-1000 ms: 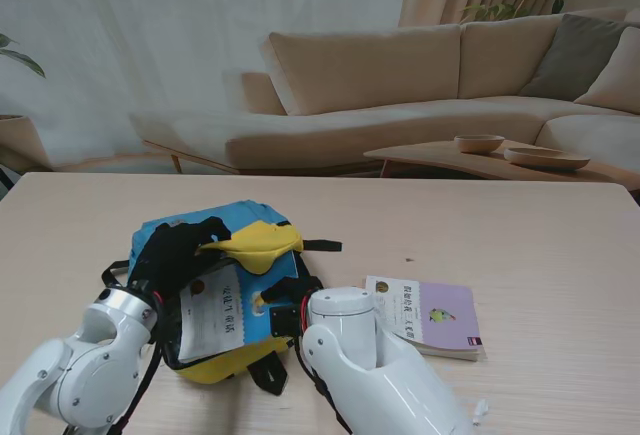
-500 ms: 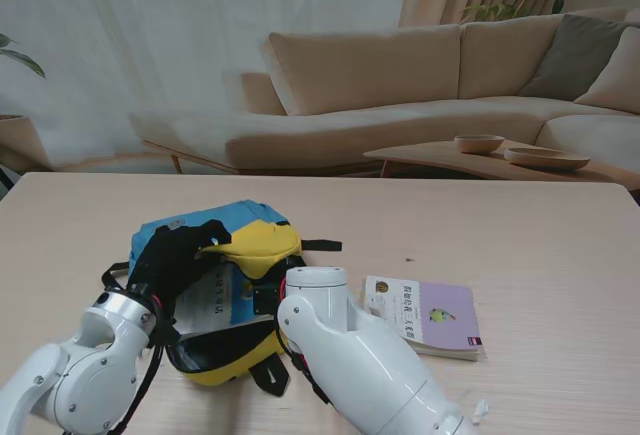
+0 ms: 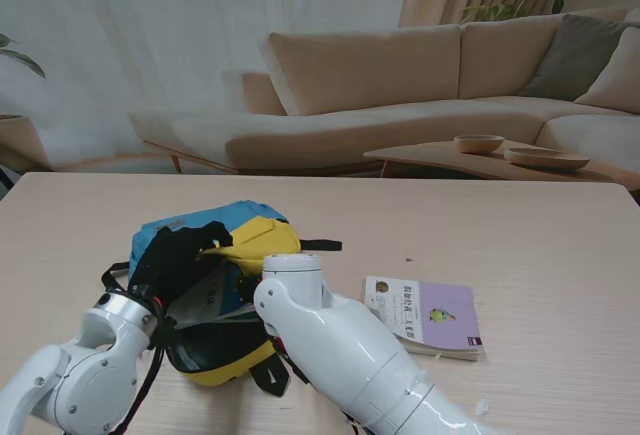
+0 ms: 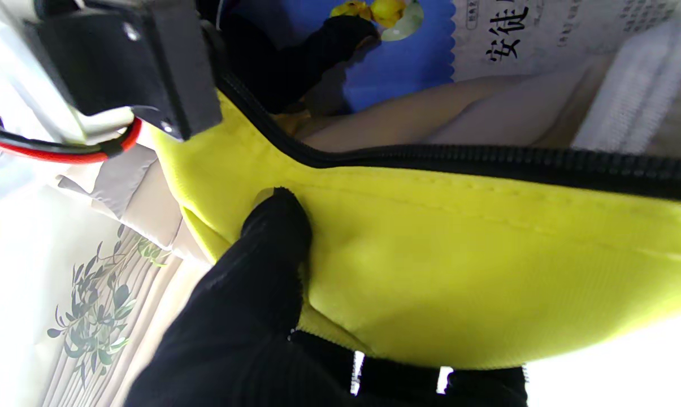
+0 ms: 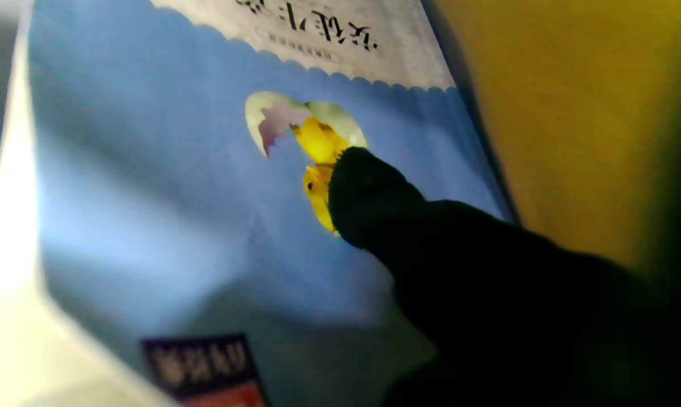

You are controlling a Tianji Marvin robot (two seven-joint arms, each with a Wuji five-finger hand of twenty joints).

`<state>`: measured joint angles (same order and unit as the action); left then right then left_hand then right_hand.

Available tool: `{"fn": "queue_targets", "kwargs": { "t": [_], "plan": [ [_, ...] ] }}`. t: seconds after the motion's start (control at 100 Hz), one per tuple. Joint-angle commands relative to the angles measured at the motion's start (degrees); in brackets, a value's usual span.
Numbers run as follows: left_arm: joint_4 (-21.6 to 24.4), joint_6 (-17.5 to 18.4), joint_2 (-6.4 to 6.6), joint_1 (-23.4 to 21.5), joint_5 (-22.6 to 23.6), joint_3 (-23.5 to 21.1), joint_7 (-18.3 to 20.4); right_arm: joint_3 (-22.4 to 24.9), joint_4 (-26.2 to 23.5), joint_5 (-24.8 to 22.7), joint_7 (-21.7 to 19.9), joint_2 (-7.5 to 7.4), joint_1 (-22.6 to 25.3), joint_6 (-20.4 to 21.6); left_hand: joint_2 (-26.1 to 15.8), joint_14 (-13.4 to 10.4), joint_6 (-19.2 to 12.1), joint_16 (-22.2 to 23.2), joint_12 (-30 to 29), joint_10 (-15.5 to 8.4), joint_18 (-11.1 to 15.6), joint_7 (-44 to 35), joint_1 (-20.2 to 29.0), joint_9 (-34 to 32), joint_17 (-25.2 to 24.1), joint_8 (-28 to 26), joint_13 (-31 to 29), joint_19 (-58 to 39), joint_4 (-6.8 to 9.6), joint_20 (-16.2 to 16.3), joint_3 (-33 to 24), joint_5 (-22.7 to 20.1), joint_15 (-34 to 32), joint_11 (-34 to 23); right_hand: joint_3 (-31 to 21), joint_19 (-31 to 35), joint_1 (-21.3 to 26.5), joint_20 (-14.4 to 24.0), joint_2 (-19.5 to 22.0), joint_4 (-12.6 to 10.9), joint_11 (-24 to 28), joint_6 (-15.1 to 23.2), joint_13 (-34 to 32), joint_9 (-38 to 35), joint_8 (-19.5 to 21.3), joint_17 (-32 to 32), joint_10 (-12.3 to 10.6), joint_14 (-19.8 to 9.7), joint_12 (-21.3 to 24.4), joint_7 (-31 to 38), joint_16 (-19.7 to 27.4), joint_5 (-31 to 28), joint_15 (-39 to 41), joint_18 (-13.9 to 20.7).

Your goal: Pack books into the school bag then zip close the school bag

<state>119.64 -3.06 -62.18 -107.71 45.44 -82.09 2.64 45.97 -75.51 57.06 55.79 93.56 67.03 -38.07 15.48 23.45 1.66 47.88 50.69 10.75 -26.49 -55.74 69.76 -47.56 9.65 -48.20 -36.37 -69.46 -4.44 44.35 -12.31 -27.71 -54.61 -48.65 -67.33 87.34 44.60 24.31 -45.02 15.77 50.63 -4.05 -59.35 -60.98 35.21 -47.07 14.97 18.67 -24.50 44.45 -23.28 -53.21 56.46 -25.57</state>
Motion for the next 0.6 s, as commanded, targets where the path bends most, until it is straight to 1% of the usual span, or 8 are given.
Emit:
{"fn": "queue_targets", "kwargs": {
  "t": [0.0,0.18,0.23,0.26,0.32,0.44,0.55,0.59],
  "plan": [
    [1.2,0.1,-0.25,-0.4,-0.1,0.1,1.0,-0.4,0.0,0.6,-0.4,1.51,-0.7,0.9,-2.8,1.4,-2.2,1.1,0.2,-0.1,-1.8,-6.8,4.2,0.4,-0.7,-3.7,-0.6,-2.2,0.09,0.6,-1.9,0.6,-1.1,-2.4,-5.4,2.2,5.3,-0.2,6.8,-0.3,2.4,8.2,-3.8,0.3,1.4,-1.3,-0.6,-0.1,0.7,10.8,-0.1,-5.4,1.0,1.2],
    [1.3,-0.1,-0.22,-0.5,0.0,0.1,1.2,-1.2,2.7,0.9,1.1,2.83,-2.0,2.2,-2.8,1.3,-2.2,1.1,0.2,-0.1,-1.8,-6.8,4.2,0.4,-0.6,-3.8,-0.6,-2.3,0.10,0.6,-1.9,0.7,-1.1,-2.4,-5.3,1.7,5.4,-0.4,6.9,-0.3,2.4,8.5,-3.4,0.6,1.1,-1.0,-1.0,-0.5,1.2,11.2,0.0,-5.0,0.5,1.6],
    [1.3,-0.2,-0.25,-0.5,0.0,0.2,1.1,-1.1,3.3,0.4,0.9,3.11,-2.2,2.2,-2.7,1.4,-2.1,1.1,0.2,0.0,-1.8,-6.8,4.2,0.4,-0.6,-3.8,-0.6,-2.3,0.12,0.6,-2.0,0.6,-1.1,-2.4,-5.1,0.6,5.4,-1.0,7.0,-0.3,2.0,8.5,-2.8,0.9,0.1,-0.5,-1.3,-0.7,2.0,11.3,0.3,-4.5,-0.7,2.1],
    [1.3,-0.2,-0.26,-0.5,0.0,0.2,1.0,-1.1,3.6,0.0,0.8,3.24,-2.2,2.2,-2.7,1.4,-2.1,1.1,0.2,0.0,-1.8,-6.8,4.2,0.4,-0.6,-3.8,-0.6,-2.3,0.12,0.6,-2.0,0.6,-1.1,-2.4,-5.0,-0.2,5.3,-1.4,7.1,-0.3,1.3,8.3,-2.4,1.0,-1.0,-0.1,-1.4,-0.8,2.8,11.2,0.6,-4.1,-1.8,2.1],
    [1.4,-0.2,-0.26,-0.6,0.1,0.2,1.0,-1.0,3.7,-1.2,0.2,3.33,-2.0,2.2,-2.8,1.4,-2.2,1.1,0.2,-0.1,-1.8,-6.8,4.2,0.3,-0.6,-3.8,-0.6,-2.3,0.09,0.6,-1.9,0.7,-1.1,-2.5,-4.7,-3.1,5.1,-2.8,7.3,-0.5,-1.7,7.3,-0.7,1.9,-5.3,1.7,-1.5,-1.2,5.0,10.3,1.8,-2.3,-6.3,2.4],
    [1.3,0.0,-0.29,-0.6,0.1,0.2,0.8,-0.8,3.6,-4.0,-2.4,3.09,-1.3,1.9,-2.7,1.5,-2.2,1.1,0.2,0.0,-1.8,-6.8,4.2,0.4,-0.6,-3.9,-0.6,-2.3,0.13,0.6,-2.0,0.6,-1.1,-2.4,-4.9,-7.8,3.8,-4.5,6.3,-1.3,-9.2,4.6,3.8,5.9,-13.4,5.6,-2.2,-3.5,5.0,6.2,4.3,3.9,-17.1,5.0],
    [1.3,0.3,-0.26,-0.7,0.0,0.1,0.9,-0.5,3.2,-8.3,-5.1,2.98,-0.5,0.8,-2.8,1.3,-2.3,1.1,0.2,-0.1,-1.8,-6.8,4.2,0.4,-0.6,-3.9,-0.6,-2.3,0.09,0.7,-1.9,0.7,-1.1,-2.5,-3.4,-11.7,1.3,-5.6,3.4,-2.5,-11.1,2.3,8.1,12.4,-16.9,9.1,-2.4,-5.0,4.3,3.4,5.8,9.6,-24.0,6.3],
    [1.3,0.4,-0.26,-0.7,0.0,0.0,0.9,-0.3,3.0,-9.8,-6.1,2.94,-0.3,0.1,-2.7,1.4,-2.2,1.1,0.2,-0.1,-1.8,-6.8,4.2,0.2,-0.6,-3.9,-0.7,-2.3,0.09,0.7,-1.9,0.6,-1.1,-2.5,-4.2,-12.9,-1.4,-5.8,2.2,-3.6,-10.6,1.3,10.2,15.6,-17.4,10.3,-2.6,-5.5,3.9,1.7,6.3,11.4,-26.4,7.0]
  ]
}}
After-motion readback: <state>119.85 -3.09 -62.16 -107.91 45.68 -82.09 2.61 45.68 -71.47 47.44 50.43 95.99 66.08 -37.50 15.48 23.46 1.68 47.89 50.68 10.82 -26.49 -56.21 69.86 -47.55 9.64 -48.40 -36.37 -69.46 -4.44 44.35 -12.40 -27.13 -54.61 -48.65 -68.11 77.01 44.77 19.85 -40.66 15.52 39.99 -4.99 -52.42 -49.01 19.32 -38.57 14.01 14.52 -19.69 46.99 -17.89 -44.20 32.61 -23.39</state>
